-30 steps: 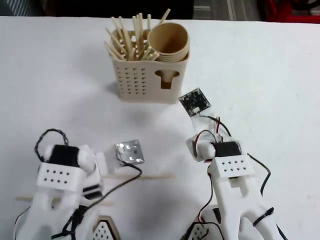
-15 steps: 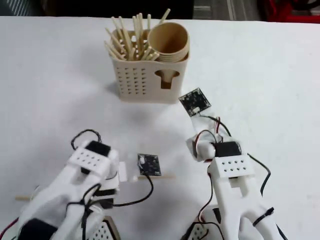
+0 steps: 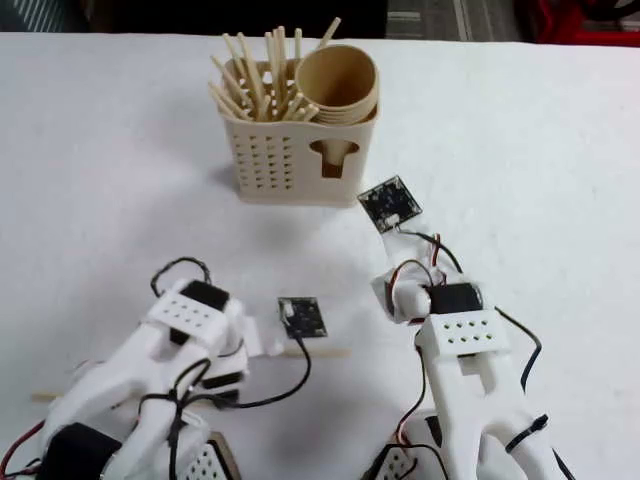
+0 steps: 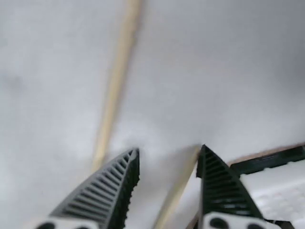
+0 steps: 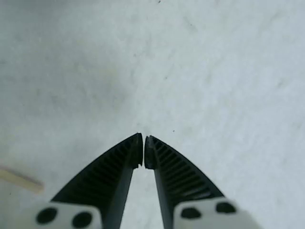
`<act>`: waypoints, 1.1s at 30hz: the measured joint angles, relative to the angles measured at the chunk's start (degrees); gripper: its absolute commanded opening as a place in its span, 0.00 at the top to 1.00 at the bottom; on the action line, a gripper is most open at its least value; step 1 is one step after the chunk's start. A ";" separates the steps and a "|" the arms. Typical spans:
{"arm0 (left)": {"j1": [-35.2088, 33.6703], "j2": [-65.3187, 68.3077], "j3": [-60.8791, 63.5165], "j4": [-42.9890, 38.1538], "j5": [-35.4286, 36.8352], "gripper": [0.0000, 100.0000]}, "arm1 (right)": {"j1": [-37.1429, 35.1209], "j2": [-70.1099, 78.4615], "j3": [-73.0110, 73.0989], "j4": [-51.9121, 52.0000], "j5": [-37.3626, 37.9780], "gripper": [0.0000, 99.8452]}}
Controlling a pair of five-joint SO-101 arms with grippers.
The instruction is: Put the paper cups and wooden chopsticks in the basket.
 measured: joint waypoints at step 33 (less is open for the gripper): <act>13.80 0.09 -16.09 5.36 6.42 0.98 | 0.44 0.00 0.00 0.00 0.00 0.98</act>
